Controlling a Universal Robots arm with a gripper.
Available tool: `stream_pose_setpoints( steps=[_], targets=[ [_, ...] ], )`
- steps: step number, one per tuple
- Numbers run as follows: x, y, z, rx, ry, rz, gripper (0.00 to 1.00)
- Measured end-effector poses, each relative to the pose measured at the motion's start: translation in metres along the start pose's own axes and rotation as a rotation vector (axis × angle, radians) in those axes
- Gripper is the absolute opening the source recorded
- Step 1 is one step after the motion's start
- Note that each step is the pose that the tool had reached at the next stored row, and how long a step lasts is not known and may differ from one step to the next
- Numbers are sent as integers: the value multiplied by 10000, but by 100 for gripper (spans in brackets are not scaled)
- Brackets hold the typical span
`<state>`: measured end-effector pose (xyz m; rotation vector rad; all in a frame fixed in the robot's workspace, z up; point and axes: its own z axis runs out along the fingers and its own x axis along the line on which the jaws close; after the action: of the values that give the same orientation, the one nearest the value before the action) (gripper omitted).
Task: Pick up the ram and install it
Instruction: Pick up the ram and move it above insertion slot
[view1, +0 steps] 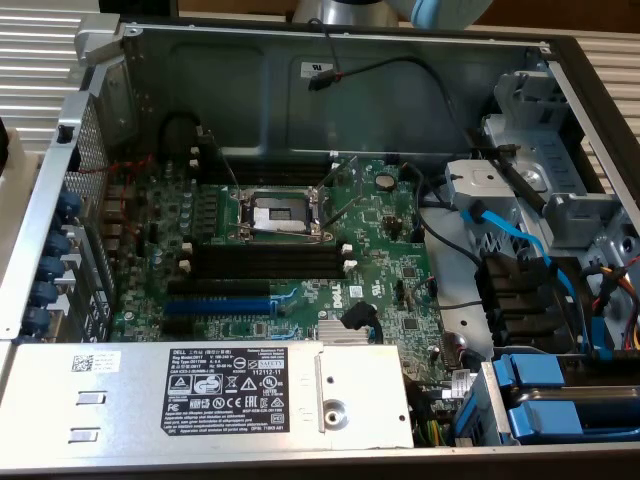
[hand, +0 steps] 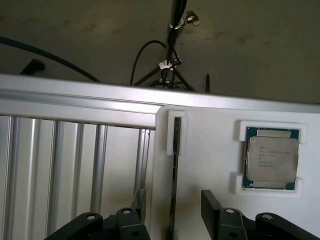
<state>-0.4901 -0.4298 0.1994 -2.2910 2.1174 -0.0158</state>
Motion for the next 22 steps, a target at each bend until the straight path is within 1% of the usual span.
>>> stream_pose_setpoints(
  steps=[6, 8, 9, 11, 12, 22],
  targets=[
    [0, 0, 0, 0, 0, -5, 56],
    [0, 0, 0, 0, 0, -6, 58],
    [0, 0, 0, 0, 0, -7, 64],
    [0, 0, 0, 1, 0, -9, 64],
    [0, 0, 0, 0, 0, -10, 70],
    [0, 0, 0, 0, 0, -18, 70]
  ],
)
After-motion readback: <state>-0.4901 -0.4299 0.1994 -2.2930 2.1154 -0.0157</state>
